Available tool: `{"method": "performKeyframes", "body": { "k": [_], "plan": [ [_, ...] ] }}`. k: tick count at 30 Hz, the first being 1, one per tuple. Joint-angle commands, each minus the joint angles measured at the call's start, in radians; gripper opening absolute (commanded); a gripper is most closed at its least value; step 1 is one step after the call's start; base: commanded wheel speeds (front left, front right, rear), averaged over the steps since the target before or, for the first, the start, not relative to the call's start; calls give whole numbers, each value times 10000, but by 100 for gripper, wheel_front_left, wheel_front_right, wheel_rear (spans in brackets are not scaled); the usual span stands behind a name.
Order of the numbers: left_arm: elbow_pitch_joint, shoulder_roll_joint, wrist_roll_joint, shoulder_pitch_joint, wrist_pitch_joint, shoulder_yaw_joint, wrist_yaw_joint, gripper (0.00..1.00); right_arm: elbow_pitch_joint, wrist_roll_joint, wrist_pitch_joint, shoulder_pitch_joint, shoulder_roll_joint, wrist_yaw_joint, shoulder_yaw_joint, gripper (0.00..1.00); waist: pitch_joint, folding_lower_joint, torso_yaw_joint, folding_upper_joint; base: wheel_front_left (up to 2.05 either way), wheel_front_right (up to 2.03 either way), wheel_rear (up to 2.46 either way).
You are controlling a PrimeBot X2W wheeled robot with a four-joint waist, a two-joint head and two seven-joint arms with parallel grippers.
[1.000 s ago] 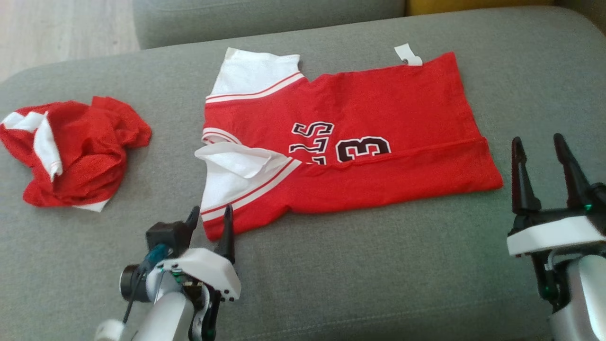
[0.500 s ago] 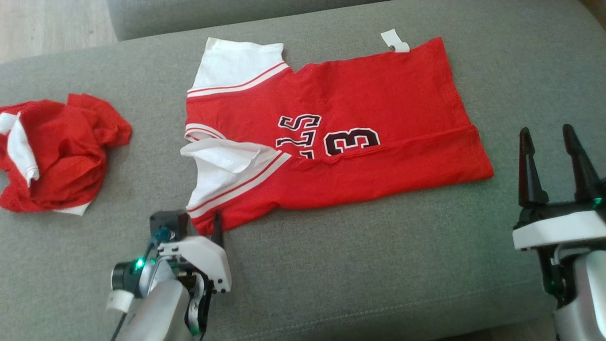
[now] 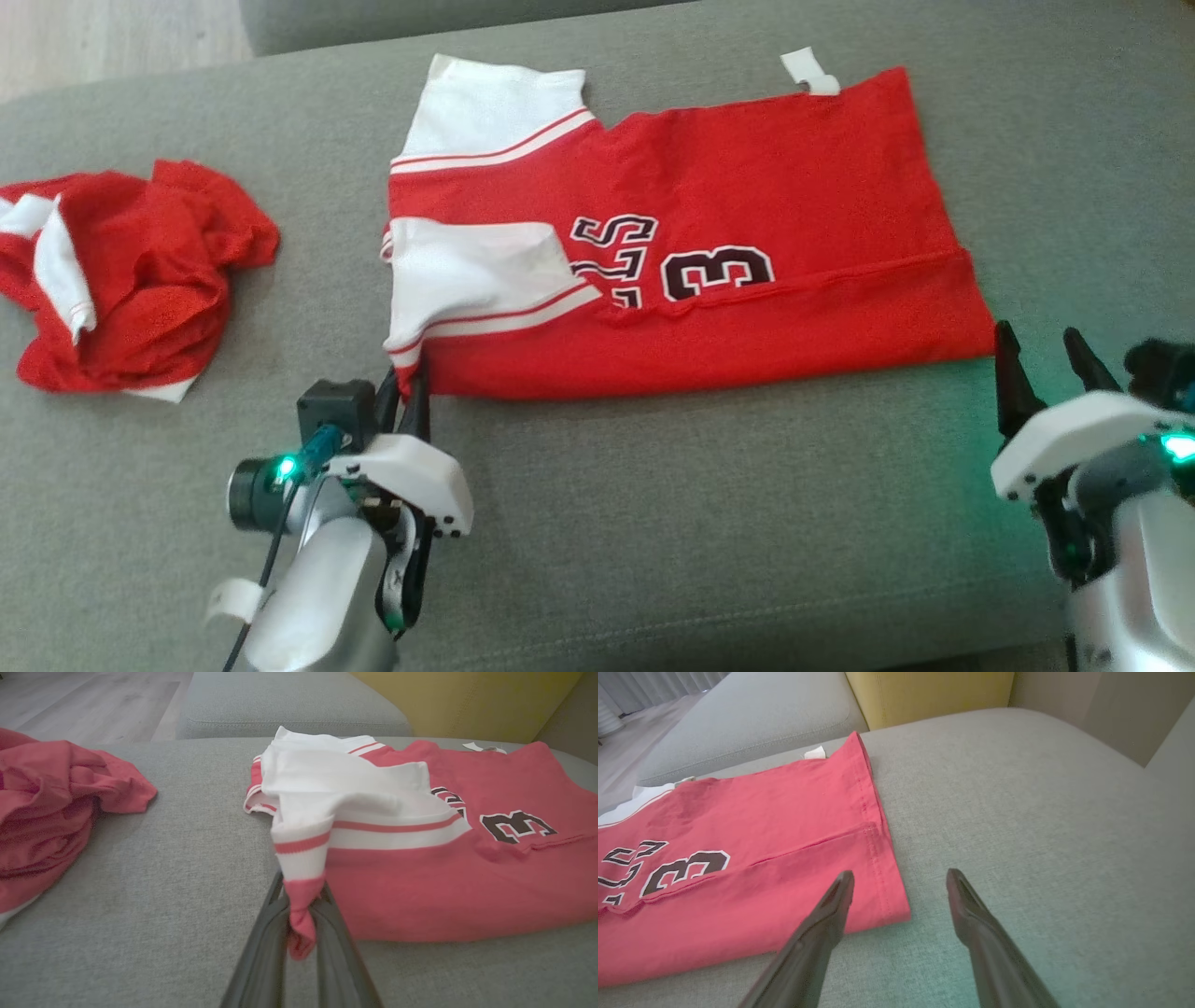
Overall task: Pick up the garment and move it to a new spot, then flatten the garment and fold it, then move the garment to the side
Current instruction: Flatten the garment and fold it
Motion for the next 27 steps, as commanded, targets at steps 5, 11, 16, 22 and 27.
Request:
{"method": "performKeyframes", "body": {
  "k": [5, 11, 16, 22, 27],
  "plan": [
    [-823, 187, 191, -525, -161, 105, -81, 0, 900, 59, 377, -1083, -60, 37, -230, 100, 196, 0, 345, 0, 0, 0, 0],
    [-1228, 187, 243, -586, -108, -102, -115, 0, 2150, -190, 402, -1790, -101, 37, -559, 100, 448, 0, 566, 0, 0, 0, 0],
    [-1517, 254, 305, -621, -20, -234, -109, 0, 2925, -109, 455, -2352, -153, 37, -500, 100, 707, 0, 636, 0, 0, 0, 0],
    [-1677, 373, 370, -665, 118, -324, -41, 0, 3572, 340, 637, -2788, -233, 37, -80, 0, 900, 0, 659, 0, 0, 0, 0],
    [-1638, 508, 356, -649, 245, -321, 24, 0, 3808, 682, 535, -2883, -486, 37, 191, 0, 797, 0, 609, 0, 0, 0, 0]
  ]
}}
